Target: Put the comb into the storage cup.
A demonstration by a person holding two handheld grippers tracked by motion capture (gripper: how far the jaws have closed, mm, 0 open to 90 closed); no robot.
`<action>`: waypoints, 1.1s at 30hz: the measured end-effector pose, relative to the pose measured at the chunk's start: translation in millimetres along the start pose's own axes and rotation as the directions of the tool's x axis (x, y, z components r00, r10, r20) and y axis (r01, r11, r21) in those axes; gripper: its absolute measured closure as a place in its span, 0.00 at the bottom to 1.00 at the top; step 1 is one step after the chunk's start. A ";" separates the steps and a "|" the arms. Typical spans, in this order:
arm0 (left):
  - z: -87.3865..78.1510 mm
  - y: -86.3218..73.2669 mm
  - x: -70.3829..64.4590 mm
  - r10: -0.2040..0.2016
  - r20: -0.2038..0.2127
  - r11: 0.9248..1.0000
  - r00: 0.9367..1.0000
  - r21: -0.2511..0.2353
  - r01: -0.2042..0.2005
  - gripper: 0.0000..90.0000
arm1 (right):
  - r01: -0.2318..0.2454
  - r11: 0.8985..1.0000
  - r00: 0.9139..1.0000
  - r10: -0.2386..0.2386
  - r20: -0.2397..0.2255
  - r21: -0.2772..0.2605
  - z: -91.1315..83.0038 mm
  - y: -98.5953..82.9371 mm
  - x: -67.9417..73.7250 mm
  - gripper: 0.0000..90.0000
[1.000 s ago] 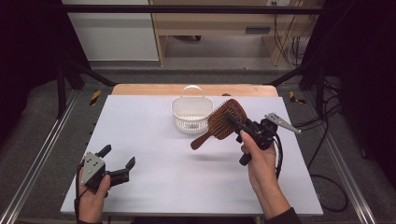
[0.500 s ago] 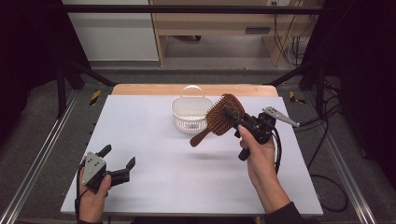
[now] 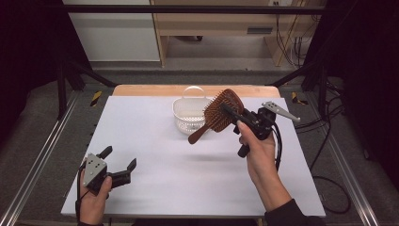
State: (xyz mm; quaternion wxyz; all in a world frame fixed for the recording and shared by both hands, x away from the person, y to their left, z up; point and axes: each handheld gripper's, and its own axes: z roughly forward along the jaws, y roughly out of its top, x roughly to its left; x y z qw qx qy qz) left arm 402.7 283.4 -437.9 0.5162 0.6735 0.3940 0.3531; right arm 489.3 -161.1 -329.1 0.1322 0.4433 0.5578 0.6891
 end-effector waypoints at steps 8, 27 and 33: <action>0.0 -0.2 0.3 -0.005 -0.002 1.000 1.000 -0.001 0.005 0.04 | -0.004 1.000 1.000 0.004 -0.002 0.004 11.0 6.9 5.1 0.59; -0.2 -0.9 2.7 -0.022 -0.007 1.000 1.000 -0.006 0.022 0.05 | -0.013 0.999 1.000 0.014 0.009 -0.052 57.1 47.7 18.7 0.59; 0.2 -1.6 4.2 -0.028 -0.007 1.000 1.000 -0.005 0.028 0.04 | -0.003 0.998 0.999 0.005 0.033 -0.055 69.4 57.3 17.7 0.59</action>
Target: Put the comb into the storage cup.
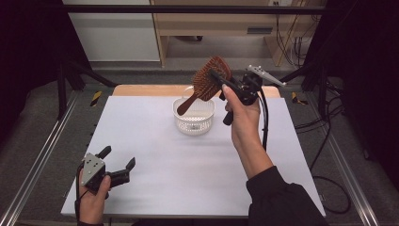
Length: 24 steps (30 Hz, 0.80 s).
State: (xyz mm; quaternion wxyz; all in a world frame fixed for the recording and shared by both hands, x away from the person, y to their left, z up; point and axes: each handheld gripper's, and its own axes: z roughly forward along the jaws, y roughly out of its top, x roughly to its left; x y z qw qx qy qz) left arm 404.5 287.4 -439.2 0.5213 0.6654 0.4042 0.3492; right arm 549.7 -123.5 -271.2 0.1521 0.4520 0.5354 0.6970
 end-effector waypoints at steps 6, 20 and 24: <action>-0.4 0.2 -0.1 -0.001 0.003 1.000 1.000 -0.002 0.001 0.04 | 0.005 1.000 1.000 -0.005 0.020 -0.003 10.8 2.1 -0.8 0.58; 1.3 0.1 0.0 -0.004 0.004 1.000 1.000 -0.004 0.004 0.04 | 0.026 0.999 0.998 -0.025 0.050 -0.023 18.2 5.6 -5.6 0.58; 1.4 -0.1 -0.2 0.001 0.005 1.000 1.000 0.001 -0.001 0.04 | 0.026 0.999 0.998 -0.025 0.061 -0.025 19.9 6.6 -9.9 0.58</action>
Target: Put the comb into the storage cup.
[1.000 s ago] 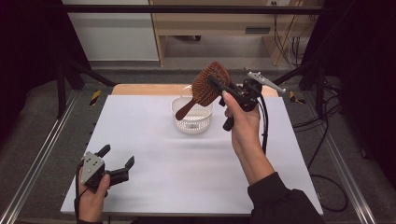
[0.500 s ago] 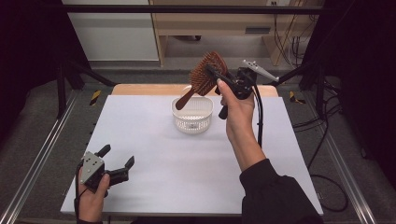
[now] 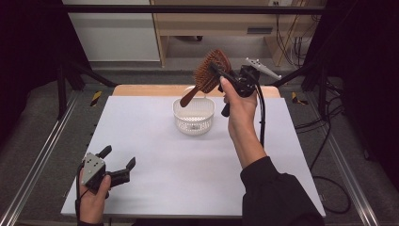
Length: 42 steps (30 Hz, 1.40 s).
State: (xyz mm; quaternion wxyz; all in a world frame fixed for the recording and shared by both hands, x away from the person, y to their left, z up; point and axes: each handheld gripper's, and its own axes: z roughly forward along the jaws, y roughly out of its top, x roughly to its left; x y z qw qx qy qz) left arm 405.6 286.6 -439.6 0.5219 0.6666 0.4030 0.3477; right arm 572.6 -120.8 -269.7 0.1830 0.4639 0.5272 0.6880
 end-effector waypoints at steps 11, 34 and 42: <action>0.6 -0.2 -0.1 0.000 0.002 1.000 1.000 0.001 0.000 0.05 | 0.015 1.000 1.000 -0.015 0.028 0.002 3.7 -1.6 -5.8 0.58; 0.1 -0.3 1.8 -0.008 -0.004 1.000 1.000 -0.008 0.008 0.02 | 0.030 0.999 0.998 -0.032 0.057 0.027 13.6 -9.9 -12.1 0.58; 0.0 -0.3 2.1 -0.009 -0.004 1.000 1.000 -0.008 0.009 0.02 | 0.025 0.999 0.998 -0.026 0.064 0.029 14.4 -14.8 -15.0 0.58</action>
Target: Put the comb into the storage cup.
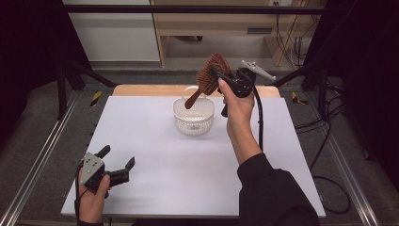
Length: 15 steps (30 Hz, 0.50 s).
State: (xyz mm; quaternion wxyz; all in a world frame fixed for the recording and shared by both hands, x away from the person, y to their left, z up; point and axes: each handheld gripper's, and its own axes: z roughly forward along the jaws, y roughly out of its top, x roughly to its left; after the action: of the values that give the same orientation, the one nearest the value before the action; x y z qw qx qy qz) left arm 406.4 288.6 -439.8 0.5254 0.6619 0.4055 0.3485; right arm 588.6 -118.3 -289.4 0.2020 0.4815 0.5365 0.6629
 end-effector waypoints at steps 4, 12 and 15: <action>-0.1 0.1 0.0 0.001 0.001 1.000 1.000 0.001 -0.001 0.02 | 0.001 1.000 1.000 -0.001 0.003 0.004 0.9 -4.3 -1.9 0.58; -0.1 0.1 0.1 0.000 0.001 1.000 1.000 0.000 0.000 0.02 | -0.002 1.000 1.000 0.002 0.014 0.015 2.4 -12.2 -6.4 0.58; -0.1 0.2 0.0 0.002 0.001 1.000 1.000 0.000 -0.002 0.02 | -0.010 1.000 1.000 0.010 0.015 0.016 2.8 -15.4 -7.8 0.58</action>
State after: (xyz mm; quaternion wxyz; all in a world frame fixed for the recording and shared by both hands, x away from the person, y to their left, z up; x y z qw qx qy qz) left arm 406.4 288.6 -439.6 0.5253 0.6625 0.4046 0.3485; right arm 590.8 -117.7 -306.7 0.1989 0.4908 0.5378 0.6560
